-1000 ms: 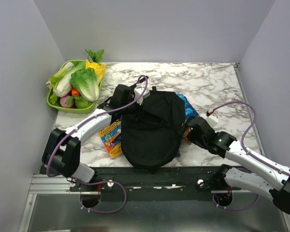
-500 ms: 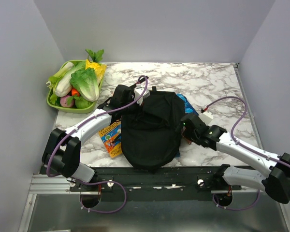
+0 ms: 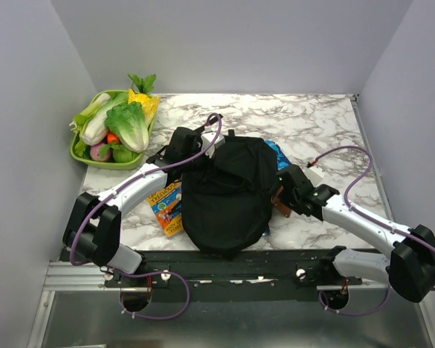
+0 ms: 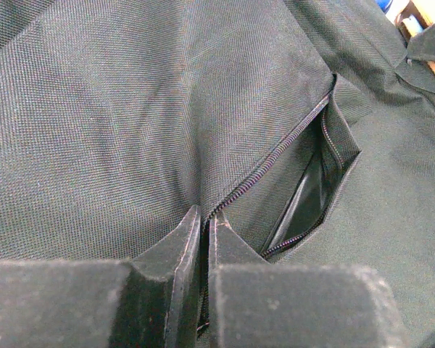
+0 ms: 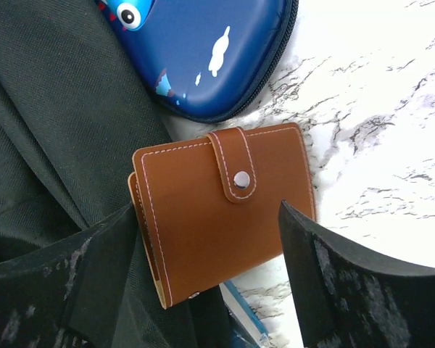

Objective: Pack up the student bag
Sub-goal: Pick up the personal item from the center of the board.

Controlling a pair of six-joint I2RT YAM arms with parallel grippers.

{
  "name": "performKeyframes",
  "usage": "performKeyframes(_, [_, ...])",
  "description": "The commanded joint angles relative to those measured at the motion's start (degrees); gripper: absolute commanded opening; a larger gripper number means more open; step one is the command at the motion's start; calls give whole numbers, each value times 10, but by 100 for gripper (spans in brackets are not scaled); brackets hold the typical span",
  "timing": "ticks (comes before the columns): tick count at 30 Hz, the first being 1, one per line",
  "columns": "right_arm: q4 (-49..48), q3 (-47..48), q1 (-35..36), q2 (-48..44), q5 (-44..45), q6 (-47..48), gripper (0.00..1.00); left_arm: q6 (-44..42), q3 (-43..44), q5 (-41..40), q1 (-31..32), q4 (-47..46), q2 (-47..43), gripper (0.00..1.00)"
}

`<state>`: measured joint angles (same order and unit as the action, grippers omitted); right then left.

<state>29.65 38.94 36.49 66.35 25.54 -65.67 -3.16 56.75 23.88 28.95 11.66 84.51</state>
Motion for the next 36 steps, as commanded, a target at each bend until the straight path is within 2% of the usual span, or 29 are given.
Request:
performKeyframes(1, [-29,-18,-13,12,-17,9,84,2,4,3,0,-1,-16,13])
performKeyframes(9, [-59,-28,-19,35,-54,4,76,2,7,2,0,-1,-14,13])
performKeyframes(12, [-62,-30,-22,43,-58,4,67,1,7,2,0,1,-15,13])
performKeyframes(15, [-69,-36,-25,41,-63,-2,46,-2,6,-1,0,2,-15,13])
performKeyframes(16, [-80,-44,-24,34,-64,-2,31,-1,6,-3,0,0,-15,13])
performKeyframes(17, [-85,-47,-26,32,-67,-2,24,-3,6,-5,0,0,-16,13])
performKeyframes(22, [-109,-43,-27,12,-75,19,3,-1,1,-5,0,-6,-13,13])
performKeyframes(23, [-111,-40,-27,4,-77,20,1,-1,1,-5,0,-6,-12,13])
performKeyframes(36, [-134,-3,-27,-82,-85,62,1,0,-7,-11,0,-12,-8,15])
